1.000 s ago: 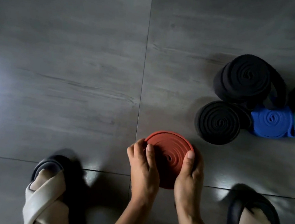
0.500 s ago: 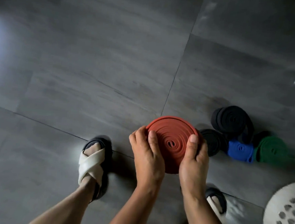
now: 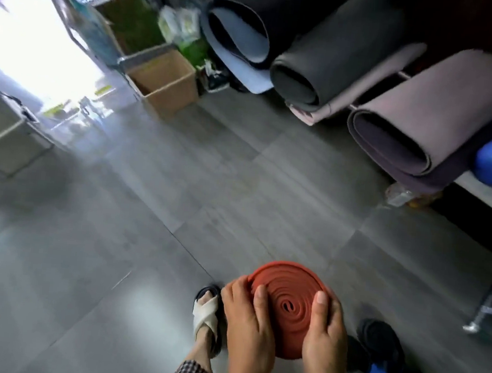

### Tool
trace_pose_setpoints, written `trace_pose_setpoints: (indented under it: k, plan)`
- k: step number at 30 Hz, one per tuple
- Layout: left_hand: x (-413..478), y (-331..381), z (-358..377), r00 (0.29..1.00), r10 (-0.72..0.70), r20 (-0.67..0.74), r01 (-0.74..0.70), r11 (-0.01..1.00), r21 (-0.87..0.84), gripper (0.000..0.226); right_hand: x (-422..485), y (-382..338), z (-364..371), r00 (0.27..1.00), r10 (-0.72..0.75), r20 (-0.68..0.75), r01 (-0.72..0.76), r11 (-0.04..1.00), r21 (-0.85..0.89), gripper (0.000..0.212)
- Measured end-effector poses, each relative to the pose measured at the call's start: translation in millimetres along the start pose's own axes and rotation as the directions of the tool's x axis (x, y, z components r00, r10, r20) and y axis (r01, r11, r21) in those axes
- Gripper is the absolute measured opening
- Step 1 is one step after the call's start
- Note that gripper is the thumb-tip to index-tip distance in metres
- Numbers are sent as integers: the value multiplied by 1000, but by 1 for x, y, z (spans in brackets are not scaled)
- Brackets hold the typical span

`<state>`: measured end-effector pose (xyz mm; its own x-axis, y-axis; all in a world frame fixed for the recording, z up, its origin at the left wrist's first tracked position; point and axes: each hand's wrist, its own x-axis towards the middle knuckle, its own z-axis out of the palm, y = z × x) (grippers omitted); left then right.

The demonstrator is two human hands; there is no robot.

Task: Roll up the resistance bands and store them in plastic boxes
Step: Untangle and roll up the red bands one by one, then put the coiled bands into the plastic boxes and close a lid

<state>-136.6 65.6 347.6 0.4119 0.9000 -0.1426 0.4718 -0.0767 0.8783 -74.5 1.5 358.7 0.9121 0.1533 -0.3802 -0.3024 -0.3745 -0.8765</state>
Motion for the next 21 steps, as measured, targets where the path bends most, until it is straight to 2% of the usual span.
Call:
trace_pose_setpoints:
  k: [5, 11, 14, 16, 21]
  plan:
    - [24, 38, -65, 996, -7, -89, 2, 998, -62, 84, -23, -72, 34, 996, -47, 75, 49, 999, -21, 32]
    - [84, 61, -130, 978, -33, -206, -5, 984, -177, 79, -38, -149, 101, 984, -88, 155, 95, 995, -38, 33]
    - [125, 74, -164, 973, -9, -230, -34, 983, -182, 72, -44, -190, 142, 981, -114, 160, 118, 993, -17, 41]
    - [150, 81, -185, 973, 4, -230, -47, 983, -179, 71, -47, -212, 167, 979, -100, 180, 103, 995, -3, 39]
    - [198, 96, -216, 966, -17, -259, -32, 982, -184, 59, -45, -252, 217, 969, -131, 210, 128, 991, 29, 47]
